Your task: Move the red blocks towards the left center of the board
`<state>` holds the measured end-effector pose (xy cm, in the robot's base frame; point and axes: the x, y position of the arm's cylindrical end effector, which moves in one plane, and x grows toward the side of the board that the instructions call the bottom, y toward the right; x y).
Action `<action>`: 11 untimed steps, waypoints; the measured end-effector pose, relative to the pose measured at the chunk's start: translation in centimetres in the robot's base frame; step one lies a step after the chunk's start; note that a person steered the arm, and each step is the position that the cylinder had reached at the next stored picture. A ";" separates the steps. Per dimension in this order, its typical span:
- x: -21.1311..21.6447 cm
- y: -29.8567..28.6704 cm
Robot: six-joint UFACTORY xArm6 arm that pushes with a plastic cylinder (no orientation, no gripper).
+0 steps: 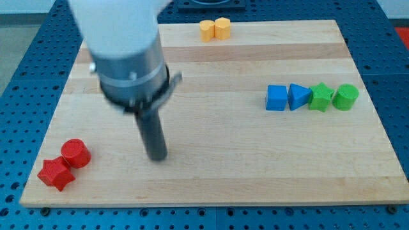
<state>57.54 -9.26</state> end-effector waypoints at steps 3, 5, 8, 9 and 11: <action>4.3 -6.6; 4.3 -10.8; 4.2 -19.1; 3.6 -20.2; 1.3 -16.5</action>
<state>58.81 -25.75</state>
